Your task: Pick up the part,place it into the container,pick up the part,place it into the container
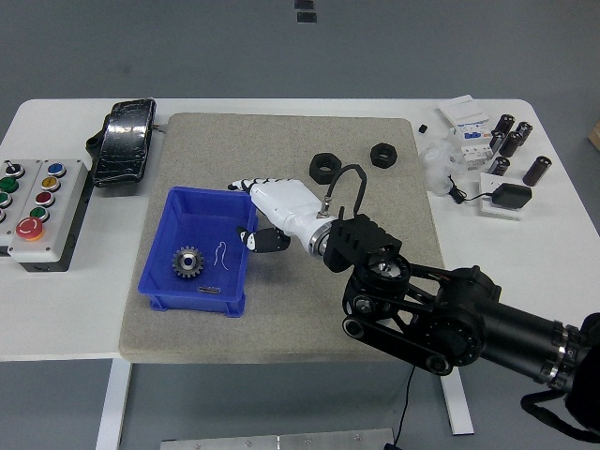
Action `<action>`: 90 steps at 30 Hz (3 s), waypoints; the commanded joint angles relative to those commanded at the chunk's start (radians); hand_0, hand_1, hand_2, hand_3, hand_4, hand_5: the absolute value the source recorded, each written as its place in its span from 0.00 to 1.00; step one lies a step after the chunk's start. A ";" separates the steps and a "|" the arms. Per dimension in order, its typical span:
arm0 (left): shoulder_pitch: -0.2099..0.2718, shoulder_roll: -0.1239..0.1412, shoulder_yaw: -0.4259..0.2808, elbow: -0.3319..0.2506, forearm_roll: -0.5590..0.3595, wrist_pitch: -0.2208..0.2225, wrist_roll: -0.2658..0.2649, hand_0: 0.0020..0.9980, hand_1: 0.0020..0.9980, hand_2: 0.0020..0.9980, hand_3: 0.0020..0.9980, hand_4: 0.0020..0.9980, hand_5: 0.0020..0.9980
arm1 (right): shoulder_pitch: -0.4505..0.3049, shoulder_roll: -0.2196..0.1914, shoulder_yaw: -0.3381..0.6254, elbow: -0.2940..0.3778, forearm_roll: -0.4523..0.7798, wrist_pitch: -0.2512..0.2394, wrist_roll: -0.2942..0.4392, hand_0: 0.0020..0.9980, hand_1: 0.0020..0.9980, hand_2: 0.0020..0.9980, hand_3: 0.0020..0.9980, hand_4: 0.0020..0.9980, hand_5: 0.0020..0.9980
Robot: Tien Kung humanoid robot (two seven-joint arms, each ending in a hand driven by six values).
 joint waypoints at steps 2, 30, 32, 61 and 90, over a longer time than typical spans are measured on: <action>0.000 -0.001 0.000 0.000 0.000 0.000 -0.001 0.63 0.63 0.61 0.64 0.61 0.35 | -0.027 -0.021 0.045 0.025 -0.033 0.006 -0.024 0.69 0.79 0.82 0.86 0.60 0.29; 0.002 -0.001 -0.018 0.000 0.022 -0.001 0.003 0.62 0.63 0.61 0.64 0.61 0.35 | -0.152 -0.203 0.096 0.147 -0.098 0.394 -0.206 0.35 0.62 0.75 0.82 0.67 0.34; 0.001 -0.002 -0.018 0.000 0.022 -0.001 0.002 0.63 0.63 0.61 0.64 0.61 0.34 | -0.151 -0.202 0.097 0.140 -0.103 0.390 -0.206 0.33 0.52 0.52 0.60 0.19 0.27; 0.001 -0.004 -0.019 0.000 0.022 0.001 0.004 0.62 0.63 0.62 0.65 0.61 0.35 | -0.041 -0.095 0.053 0.111 -0.188 0.167 -0.206 0.29 0.42 0.27 0.31 0.14 0.11; -0.003 -0.002 -0.012 0.000 0.021 0.000 0.012 0.62 0.63 0.63 0.66 0.64 0.42 | 0.067 0.039 -0.171 0.034 -0.049 0.087 -0.133 0.56 0.71 0.73 0.89 0.79 0.38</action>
